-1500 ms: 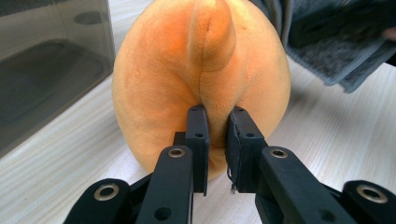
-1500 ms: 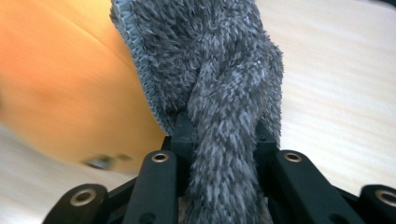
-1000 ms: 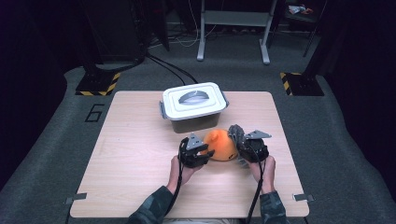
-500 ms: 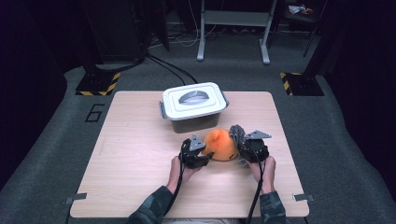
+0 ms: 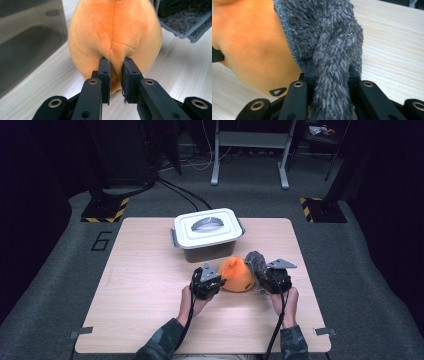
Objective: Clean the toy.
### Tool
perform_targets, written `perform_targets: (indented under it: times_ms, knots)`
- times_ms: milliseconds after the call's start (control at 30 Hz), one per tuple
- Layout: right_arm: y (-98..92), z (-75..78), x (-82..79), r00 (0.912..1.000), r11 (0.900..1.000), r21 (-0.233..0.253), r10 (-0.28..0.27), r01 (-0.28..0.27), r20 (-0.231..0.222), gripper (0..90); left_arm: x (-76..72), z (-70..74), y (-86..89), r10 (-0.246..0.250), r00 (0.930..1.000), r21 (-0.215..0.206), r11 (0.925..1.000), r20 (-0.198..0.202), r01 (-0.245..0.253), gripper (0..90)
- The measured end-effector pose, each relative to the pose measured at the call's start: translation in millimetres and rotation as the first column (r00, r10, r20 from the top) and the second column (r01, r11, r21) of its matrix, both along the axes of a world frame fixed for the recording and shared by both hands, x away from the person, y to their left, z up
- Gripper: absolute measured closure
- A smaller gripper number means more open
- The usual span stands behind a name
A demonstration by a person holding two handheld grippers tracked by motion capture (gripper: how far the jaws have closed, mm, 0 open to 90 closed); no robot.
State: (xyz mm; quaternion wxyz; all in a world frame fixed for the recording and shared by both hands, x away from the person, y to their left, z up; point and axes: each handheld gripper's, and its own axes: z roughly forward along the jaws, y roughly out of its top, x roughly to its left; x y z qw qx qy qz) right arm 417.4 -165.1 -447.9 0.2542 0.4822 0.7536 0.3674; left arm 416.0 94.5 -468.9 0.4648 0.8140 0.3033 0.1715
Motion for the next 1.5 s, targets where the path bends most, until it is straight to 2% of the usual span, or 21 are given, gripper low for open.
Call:
perform_targets:
  times_ms: [100, 233, 367, 467, 567, 667, 833, 933, 1033, 1100, 1167, 1200, 1333, 1400, 1500]
  knots:
    - [3.2, 9.2, -3.7, 0.9995, 1.000, 0.006, 0.014, -0.014, 0.029, 70.9, -2.8, 3.0, -1.5, -0.012, 0.9999, 0.015, 0.9998, 0.006, 0.012, 78.9]
    - [14.2, 23.9, -10.2, 0.9965, 0.998, 0.033, 0.053, -0.055, 0.064, 70.7, -2.9, 1.4, -3.5, -0.012, 0.9999, 0.008, 0.9999, 0.009, 0.012, 78.8]
    - [27.6, 29.1, -10.1, 0.9920, 0.995, 0.014, 0.100, -0.102, 0.077, 70.6, -2.7, 1.4, -3.9, -0.016, 0.9998, 0.015, 0.9998, 0.007, 0.016, 78.7]
    - [31.2, 21.4, -4.2, 0.9931, 0.995, -0.023, 0.101, -0.100, 0.058, 70.5, -1.5, -0.3, -3.8, -0.012, 0.9999, 0.015, 0.9998, 0.000, 0.012, 78.6]
    - [26.0, 14.1, -1.0, 0.9959, 0.996, 0.003, 0.085, -0.085, 0.030, 70.5, -1.1, -1.4, -3.8, -0.011, 0.9999, 0.009, 0.9999, -0.006, 0.012, 78.5]
    - [19.8, 8.9, 1.3, 0.9972, 0.997, -0.007, 0.074, -0.074, 0.012, 70.5, -0.8, -1.8, -3.5, -0.008, 0.9999, 0.005, 1.0000, -0.008, 0.008, 78.4]
    - [8.7, -8.0, 7.5, 0.9991, 0.999, -0.031, 0.020, -0.021, -0.037, 70.6, 0.2, -2.3, -2.7, -0.005, 1.0000, 0.007, 1.0000, -0.008, 0.005, 78.2]
    - [2.4, -21.0, 11.8, 0.9968, 0.999, -0.035, -0.007, 0.004, -0.080, 70.6, 0.4, -2.7, -3.1, -0.005, 1.0000, 0.006, 1.0000, -0.006, 0.005, 78.2]
    - [-0.8, -29.8, 14.4, 0.9905, 0.999, -0.037, -0.027, 0.022, -0.135, 70.5, 0.3, -3.4, -3.4, -0.003, 1.0000, 0.004, 1.0000, -0.004, 0.003, 78.2]
    - [-2.9, -31.6, 15.7, 0.9890, 0.999, -0.045, -0.027, 0.020, -0.145, 70.4, 0.2, -3.4, -3.2, -0.002, 1.0000, 0.004, 1.0000, -0.004, 0.002, 78.2]
    - [-3.9, -28.7, 14.4, 0.9909, 0.999, -0.046, -0.030, 0.024, -0.132, 70.2, -0.1, -3.8, -3.2, -0.002, 0.9999, 0.000, 1.0000, -0.016, 0.002, 78.1]
    - [-3.9, -24.2, 12.6, 0.9928, 0.999, -0.044, -0.030, 0.025, -0.116, 70.2, 0.3, -4.2, -2.9, 0.001, 1.0000, 0.002, 1.0000, -0.008, -0.001, 78.0]
    - [1.5, -1.2, 3.6, 0.9998, 1.000, -0.020, 0.007, -0.007, -0.019, 70.1, -0.2, -4.4, -2.9, -0.005, 0.9999, 0.001, 1.0000, -0.012, 0.005, 78.0]
    - [9.6, 11.6, -2.0, 0.9989, 0.999, -0.018, 0.041, -0.040, 0.025, 70.1, -0.3, -4.3, -2.9, -0.005, 0.9999, 0.002, 1.0000, -0.012, 0.005, 78.0]
    - [24.1, 22.2, -5.6, 0.9953, 0.996, -0.031, 0.088, -0.086, 0.041, 70.0, -0.1, -4.5, -2.2, -0.004, 0.9999, 0.001, 1.0000, -0.011, 0.004, 78.0]
